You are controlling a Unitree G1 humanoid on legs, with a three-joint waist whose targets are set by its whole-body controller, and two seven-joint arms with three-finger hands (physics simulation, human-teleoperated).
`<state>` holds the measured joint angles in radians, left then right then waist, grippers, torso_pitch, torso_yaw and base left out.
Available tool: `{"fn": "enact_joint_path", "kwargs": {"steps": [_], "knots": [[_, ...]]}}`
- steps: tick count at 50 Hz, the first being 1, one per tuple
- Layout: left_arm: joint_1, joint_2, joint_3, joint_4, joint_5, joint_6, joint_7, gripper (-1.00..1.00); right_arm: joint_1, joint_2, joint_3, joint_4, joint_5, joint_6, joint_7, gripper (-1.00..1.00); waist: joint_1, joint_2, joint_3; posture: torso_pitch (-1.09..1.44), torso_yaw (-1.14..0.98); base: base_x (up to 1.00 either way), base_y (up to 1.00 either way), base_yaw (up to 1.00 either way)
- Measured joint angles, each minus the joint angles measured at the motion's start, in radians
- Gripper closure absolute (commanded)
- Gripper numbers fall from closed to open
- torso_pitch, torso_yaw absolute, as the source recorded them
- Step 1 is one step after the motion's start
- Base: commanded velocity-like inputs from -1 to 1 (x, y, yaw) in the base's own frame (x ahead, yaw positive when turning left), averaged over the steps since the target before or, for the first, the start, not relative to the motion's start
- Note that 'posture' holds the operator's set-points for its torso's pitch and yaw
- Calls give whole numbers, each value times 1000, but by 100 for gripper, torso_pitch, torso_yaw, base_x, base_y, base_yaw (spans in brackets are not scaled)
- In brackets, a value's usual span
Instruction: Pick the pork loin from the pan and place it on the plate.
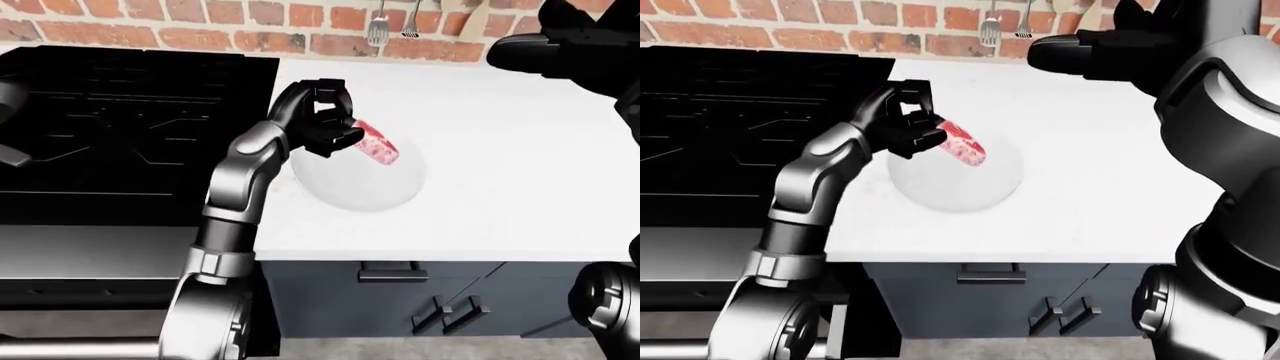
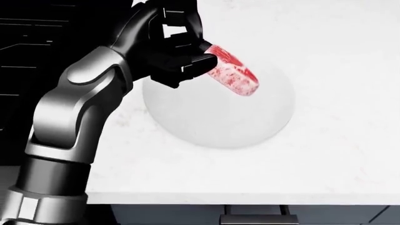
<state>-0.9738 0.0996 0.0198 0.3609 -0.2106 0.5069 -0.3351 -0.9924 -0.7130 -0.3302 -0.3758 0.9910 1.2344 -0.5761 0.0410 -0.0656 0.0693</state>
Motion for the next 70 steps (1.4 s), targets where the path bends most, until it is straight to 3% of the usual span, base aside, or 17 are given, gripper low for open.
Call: {"fn": "enact_joint_path", "kwargs": {"steps": [54, 70], "knots": [[14, -25, -5, 211, 69, -183, -38, 65, -4, -3, 1, 5, 0, -4, 5, -100, 2, -7, -3, 0, 0, 0, 0, 0], [-106, -19, 19, 432, 66, -288, -28, 66, -10, -7, -1, 8, 5, -2, -2, -100, 4, -11, -5, 0, 0, 0, 0, 0]]}}
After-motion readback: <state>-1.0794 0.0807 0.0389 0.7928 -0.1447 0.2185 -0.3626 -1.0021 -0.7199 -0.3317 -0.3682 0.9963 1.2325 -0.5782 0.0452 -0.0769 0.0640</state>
